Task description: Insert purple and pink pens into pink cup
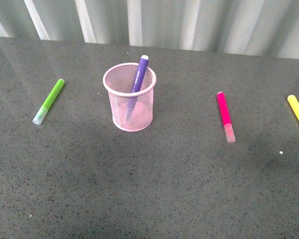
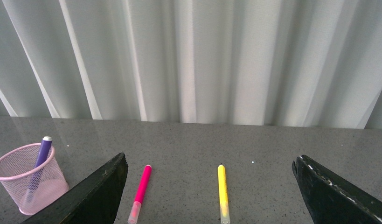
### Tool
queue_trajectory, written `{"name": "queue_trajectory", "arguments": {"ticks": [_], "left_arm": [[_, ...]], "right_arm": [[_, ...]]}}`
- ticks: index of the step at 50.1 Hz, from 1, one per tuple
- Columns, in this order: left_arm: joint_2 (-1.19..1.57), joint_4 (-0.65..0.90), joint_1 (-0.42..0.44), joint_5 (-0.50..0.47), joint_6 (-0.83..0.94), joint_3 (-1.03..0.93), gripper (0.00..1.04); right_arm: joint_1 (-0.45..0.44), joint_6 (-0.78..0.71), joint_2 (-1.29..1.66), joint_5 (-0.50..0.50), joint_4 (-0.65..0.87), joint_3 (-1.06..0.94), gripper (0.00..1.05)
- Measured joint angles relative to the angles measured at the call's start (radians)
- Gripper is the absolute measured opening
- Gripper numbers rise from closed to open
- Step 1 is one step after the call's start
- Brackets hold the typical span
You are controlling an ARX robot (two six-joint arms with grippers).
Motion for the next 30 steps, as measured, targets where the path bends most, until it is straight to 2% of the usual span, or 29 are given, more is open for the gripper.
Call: {"name": "queue_trajectory", "arguments": {"ticks": [14,18,28,29,30], "left_arm": [[-0.027,-0.008,0.000,0.000,0.000,0.000,0.05],[-0.027,-0.008,0.000,0.000,0.000,0.000,0.23],[-0.027,-0.008,0.000,0.000,0.000,0.000,0.59],[-0.027,-0.008,0.000,0.000,0.000,0.000,0.64],[-0.027,-0.008,0.000,0.000,0.000,0.000,0.70]], "right_arm": [[0.000,0.000,0.000,0.000,0.000,0.000,0.98],[0.000,0.000,0.000,0.000,0.000,0.000,0.98],[0.000,0.000,0.000,0.000,0.000,0.000,0.98],[0.000,0.008,0.005,0.006,-0.007,0.002,0.98],[0.008,0.039,0.042,0.032,-0.082,0.030,0.98]]}}
